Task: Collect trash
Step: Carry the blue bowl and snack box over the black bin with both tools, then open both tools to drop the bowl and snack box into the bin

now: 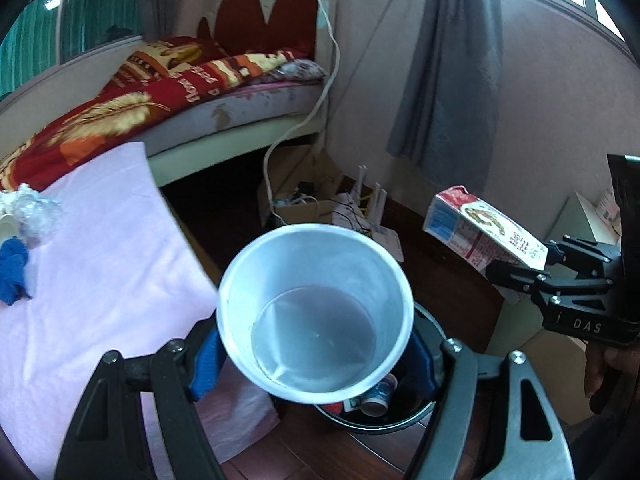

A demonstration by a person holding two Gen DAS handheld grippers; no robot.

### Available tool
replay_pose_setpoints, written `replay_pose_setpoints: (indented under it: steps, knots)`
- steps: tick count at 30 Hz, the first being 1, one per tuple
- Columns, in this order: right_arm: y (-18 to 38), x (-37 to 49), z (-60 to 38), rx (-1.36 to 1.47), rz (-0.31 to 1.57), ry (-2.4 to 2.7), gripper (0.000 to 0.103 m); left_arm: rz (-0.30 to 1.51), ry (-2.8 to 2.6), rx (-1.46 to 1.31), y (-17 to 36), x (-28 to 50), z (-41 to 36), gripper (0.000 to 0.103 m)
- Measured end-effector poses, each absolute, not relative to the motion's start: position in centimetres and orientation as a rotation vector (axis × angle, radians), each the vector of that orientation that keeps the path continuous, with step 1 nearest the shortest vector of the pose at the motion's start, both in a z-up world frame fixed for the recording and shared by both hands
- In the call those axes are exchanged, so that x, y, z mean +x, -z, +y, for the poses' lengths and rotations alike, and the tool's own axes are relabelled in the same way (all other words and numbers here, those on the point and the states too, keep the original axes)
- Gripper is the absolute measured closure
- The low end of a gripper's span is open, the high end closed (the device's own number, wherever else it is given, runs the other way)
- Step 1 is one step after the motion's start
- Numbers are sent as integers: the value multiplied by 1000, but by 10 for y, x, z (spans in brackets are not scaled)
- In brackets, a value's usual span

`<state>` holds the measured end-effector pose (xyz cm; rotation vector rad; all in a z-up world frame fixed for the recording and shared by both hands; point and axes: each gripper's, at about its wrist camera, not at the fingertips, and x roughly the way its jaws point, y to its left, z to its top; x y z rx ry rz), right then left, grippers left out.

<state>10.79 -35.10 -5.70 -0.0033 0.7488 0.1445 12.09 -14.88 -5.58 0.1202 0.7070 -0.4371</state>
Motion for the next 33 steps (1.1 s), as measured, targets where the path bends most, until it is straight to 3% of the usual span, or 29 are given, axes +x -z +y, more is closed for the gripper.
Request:
replay_pose_setpoints:
  steps: [21, 22, 23, 24, 27, 28, 33]
  knots:
    - [158, 130, -346, -130, 1004, -278, 49, 959, 566, 128, 147, 144, -184, 25]
    - [165, 132, -343, -152, 1017, -274, 44, 985, 555, 127, 154, 147, -186, 25]
    - [175, 134, -341, -203, 1027, -233, 23, 1012, 549, 128, 161, 150, -188, 24]
    - [182, 135, -341, -230, 1038, -217, 15, 1033, 552, 121, 167, 151, -188, 21]
    - [192, 139, -346, -257, 1094, -168, 10, 1024, 524, 118, 170, 146, -187, 7]
    - [191, 139, -348, -259, 1094, -159, 2, 1012, 510, 122, 169, 144, -186, 4]
    - [180, 138, -357, -239, 1067, -119, 0, 993, 486, 128, 168, 144, -180, 4]
